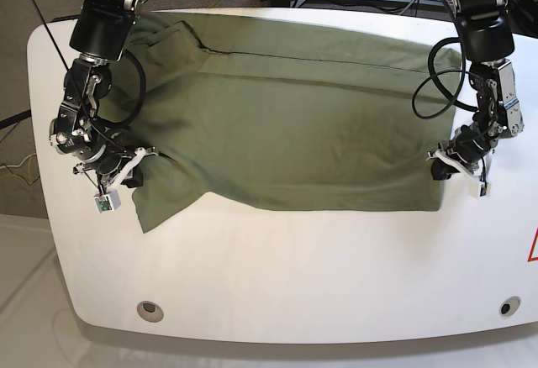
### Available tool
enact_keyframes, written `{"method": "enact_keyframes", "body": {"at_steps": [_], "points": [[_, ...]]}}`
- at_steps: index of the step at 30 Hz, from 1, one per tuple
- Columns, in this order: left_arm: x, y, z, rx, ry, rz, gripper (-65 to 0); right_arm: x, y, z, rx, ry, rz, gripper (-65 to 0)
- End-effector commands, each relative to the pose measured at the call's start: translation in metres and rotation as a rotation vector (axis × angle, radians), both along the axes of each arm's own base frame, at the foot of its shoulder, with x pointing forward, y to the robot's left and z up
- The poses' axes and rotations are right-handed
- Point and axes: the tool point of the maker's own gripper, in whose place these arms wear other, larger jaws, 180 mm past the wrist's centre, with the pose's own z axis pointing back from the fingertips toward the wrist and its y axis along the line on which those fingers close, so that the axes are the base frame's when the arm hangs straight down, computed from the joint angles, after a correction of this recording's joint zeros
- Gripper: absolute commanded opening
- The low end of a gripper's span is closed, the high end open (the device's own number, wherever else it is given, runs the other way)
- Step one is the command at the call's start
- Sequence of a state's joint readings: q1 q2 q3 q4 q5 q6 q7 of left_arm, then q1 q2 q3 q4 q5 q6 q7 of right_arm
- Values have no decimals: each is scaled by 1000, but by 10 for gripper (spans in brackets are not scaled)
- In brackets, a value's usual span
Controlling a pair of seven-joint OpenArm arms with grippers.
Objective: Fold the T-shirt properly
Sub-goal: 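Lift the hem and fold it over the shirt toward the collar fold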
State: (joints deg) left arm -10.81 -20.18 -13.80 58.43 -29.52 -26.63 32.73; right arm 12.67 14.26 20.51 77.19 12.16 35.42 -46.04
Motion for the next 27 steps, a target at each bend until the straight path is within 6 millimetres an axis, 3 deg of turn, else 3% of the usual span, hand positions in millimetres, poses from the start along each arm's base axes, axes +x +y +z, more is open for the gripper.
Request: {"method": "enact_keyframes", "body": {"at_steps": [1, 7, 9, 15, 19, 27], "points": [[13, 11, 22, 18, -74, 8, -650, 14, 1, 23, -1, -81, 9, -650], [8, 15, 29, 47, -89, -5, -650, 4, 11, 35, -37, -99, 39, -650], [2, 15, 34, 67, -91, -22, -650, -9, 20, 51, -82, -114, 70, -650], [-7, 8, 41, 89, -105, -58, -650, -26, 27, 66, -118, -143, 91, -650], [-16, -1, 46, 109, -109, -94, -650, -45, 30, 65, -148, -136, 119, -650], [-24, -5, 50, 121, -112, -113, -650, -61, 23, 61, -159, -123, 119, -650]]}}
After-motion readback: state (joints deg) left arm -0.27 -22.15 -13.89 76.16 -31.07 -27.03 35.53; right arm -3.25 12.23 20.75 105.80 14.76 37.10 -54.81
